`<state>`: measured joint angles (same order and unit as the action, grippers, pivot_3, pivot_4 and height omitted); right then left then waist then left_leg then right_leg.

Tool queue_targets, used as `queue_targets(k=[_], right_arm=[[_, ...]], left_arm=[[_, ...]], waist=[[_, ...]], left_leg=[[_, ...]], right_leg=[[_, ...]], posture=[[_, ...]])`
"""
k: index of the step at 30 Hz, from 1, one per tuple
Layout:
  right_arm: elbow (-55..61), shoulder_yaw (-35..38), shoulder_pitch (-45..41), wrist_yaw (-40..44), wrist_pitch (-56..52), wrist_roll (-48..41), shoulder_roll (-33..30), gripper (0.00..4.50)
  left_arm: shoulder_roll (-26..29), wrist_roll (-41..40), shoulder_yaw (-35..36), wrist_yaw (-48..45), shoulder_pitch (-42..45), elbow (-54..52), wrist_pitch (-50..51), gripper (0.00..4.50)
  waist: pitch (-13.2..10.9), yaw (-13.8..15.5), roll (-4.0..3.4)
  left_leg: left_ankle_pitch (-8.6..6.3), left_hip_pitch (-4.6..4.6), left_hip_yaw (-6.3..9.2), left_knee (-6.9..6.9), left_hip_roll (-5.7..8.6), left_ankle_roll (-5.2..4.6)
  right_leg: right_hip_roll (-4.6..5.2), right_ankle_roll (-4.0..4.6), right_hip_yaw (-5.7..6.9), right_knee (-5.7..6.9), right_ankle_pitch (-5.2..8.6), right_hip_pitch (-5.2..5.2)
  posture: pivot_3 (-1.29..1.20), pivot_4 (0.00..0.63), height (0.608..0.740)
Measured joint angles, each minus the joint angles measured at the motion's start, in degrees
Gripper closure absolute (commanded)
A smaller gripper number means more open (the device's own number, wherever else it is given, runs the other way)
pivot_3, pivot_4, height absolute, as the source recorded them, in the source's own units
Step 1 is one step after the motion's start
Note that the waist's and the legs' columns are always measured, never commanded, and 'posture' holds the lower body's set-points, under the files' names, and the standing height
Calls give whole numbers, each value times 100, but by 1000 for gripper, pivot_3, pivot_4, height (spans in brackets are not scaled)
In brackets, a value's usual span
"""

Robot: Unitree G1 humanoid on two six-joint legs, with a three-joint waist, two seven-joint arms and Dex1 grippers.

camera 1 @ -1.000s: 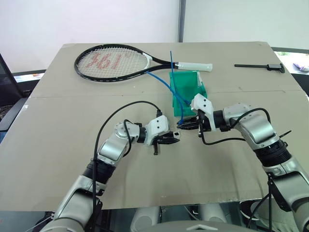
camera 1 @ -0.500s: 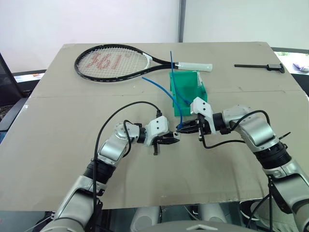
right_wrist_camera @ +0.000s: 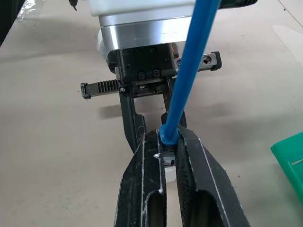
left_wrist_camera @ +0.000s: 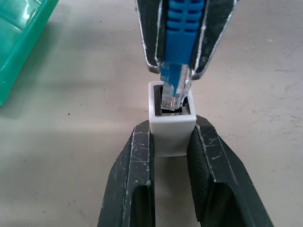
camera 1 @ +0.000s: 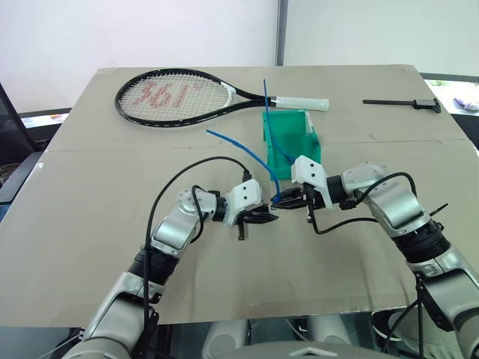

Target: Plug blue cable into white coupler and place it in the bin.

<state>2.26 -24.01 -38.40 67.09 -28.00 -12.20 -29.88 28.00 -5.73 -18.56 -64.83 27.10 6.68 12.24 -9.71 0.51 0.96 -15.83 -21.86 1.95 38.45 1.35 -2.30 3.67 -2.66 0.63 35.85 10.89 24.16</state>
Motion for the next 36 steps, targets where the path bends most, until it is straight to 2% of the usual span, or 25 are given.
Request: queue_targets(k=[6, 10, 16, 20, 23, 26, 29, 33, 36], right_arm=[[-121, -180, -167, 237, 211, 217, -53, 4500], [-618, -266, -326, 358, 509, 363, 86, 4500], [-1228, -307, -374, 523, 1106, 540, 295, 4500], [-1395, -236, -221, 333, 1580, 659, 469, 4500], [-1496, 130, 141, -29, 1695, 526, 765, 3555], [-1056, 570, 603, -376, 1621, 264, 789, 2049], [26, 1285, 935, -862, 1359, -162, 759, 555], [1570, 2072, 1302, -1411, 788, -793, 576, 555], [3136, 2795, 2261, -2025, 100, -1137, 115, 555]], left_arm=[[-5, 10, -15, 4, 3, -46, 64, 4153], [-11, 35, -18, 19, -4, -9, -9, 4153], [-17, 122, -11, 49, -22, 77, -34, 4153], [12, 151, 22, 110, -102, 78, -27, 4153], [23, 110, 119, 112, -162, 61, -5, 4153], [-49, -75, 150, 108, -283, -155, 197, 4153], [-43, -341, 272, 98, -330, -432, 541, 4153], [26, -709, 533, 156, -406, -830, 1122, 4153], [112, -1271, 1157, 495, -328, -1130, 2109, 4153]], waist=[[1, 5, 0], [6, 6, 1], [58, -41, -2], [90, -103, 2], [91, -139, 5], [72, -126, -9], [70, -112, -10], [69, -99, -10], [68, -27, -9]], left_leg=[[0, 0, -2, 0, 1, 1], [0, 7, -1, 0, 1, 1], [0, 35, 0, -1, -1, 0], [-1, 85, -3, -13, -2, 0], [-1, 93, -4, -15, -11, 0], [0, 64, -4, -12, -10, 1], [2, -13, 3, -1, -6, 4], [1, -23, 7, -9, -4, 4], [-2, -37, 22, -11, -1, 3]], right_leg=[[0, 0, -1, 0, 0, -1], [0, 0, 0, 0, 0, -6], [-2, -1, 0, 0, 1, -35], [-2, -1, -4, 0, 4, -76], [-7, -1, -8, 1, 4, -78], [-5, 0, -9, 5, 1, -53], [-1, 0, -6, 10, -2, 17], [2, 0, -1, 3, -1, 25], [10, -8, 13, -1, 5, 31]], posture=[[0, 150, 740], [0, 150, 740], [0, 150, 740], [0, 150, 740], [0, 150, 740], [0, 150, 740], [0, 150, 740], [0, 150, 740], [0, 150, 740]])
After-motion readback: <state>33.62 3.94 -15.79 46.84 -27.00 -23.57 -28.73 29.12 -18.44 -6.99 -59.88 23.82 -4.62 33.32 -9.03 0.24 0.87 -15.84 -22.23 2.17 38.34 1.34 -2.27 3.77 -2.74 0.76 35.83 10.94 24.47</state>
